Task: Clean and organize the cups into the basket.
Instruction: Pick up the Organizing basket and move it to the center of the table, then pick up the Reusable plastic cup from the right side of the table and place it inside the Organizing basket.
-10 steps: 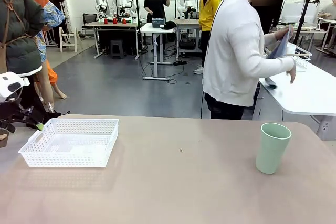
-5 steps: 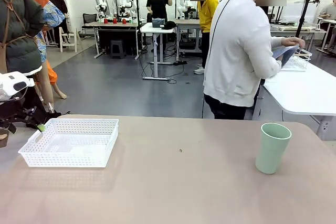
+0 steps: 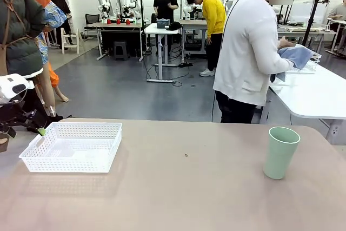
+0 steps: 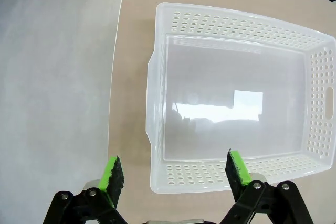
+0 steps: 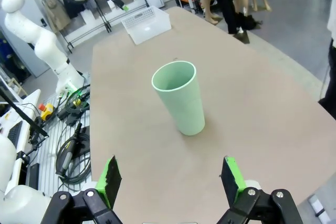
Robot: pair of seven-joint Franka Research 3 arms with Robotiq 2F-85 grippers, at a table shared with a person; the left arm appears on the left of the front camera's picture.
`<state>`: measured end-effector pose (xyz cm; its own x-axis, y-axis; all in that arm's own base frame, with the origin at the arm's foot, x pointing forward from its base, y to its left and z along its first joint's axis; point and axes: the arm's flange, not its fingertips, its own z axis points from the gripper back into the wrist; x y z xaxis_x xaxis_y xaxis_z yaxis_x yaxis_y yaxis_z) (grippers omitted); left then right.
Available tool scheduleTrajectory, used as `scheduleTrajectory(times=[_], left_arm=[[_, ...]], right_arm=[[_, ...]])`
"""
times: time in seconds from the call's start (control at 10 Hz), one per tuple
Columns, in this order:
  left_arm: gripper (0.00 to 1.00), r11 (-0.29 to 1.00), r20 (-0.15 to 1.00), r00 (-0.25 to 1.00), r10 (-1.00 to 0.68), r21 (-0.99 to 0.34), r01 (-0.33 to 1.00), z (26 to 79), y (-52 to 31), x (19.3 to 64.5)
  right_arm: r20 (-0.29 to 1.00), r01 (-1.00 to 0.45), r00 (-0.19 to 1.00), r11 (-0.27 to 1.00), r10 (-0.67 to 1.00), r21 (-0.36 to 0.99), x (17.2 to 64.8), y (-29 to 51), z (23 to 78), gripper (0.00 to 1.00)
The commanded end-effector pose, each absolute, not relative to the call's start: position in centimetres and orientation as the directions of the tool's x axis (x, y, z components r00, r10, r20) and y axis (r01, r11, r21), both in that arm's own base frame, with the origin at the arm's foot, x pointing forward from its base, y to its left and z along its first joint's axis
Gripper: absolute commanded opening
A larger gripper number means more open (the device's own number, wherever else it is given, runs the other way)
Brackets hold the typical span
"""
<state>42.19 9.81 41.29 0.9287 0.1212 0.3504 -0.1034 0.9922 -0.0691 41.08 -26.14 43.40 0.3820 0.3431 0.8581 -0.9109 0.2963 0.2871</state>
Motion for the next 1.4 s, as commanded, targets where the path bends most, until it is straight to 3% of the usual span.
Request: scheduleTrajectory(times=[0.0,0.2,0.4,1.3], left_arm=[[1.00,0.993,0.360,0.925,0.117,-0.054,-0.105,41.1,9.6,42.2],[1.00,0.993,0.360,0.925,0.117,-0.054,-0.105,41.1,9.6,42.2],[1.00,0.993,0.360,0.925,0.117,-0.054,-0.105,41.1,9.6,42.2],[1.00,0.993,0.360,0.925,0.117,-0.054,-0.105,41.1,9.6,42.2]], right_arm=[[0.908,-0.957,0.251,0.227,0.335,0.181,41.8,-25.3,41.9,1.00],[0.939,-0.983,0.123,0.169,0.321,0.071,42.4,-24.8,40.2,1.00],[0.950,-0.986,0.094,0.160,0.298,0.048,43.1,-24.3,38.5,1.00],[0.892,-0.984,0.171,0.125,0.420,0.129,48.5,-17.9,30.9,1.00]])
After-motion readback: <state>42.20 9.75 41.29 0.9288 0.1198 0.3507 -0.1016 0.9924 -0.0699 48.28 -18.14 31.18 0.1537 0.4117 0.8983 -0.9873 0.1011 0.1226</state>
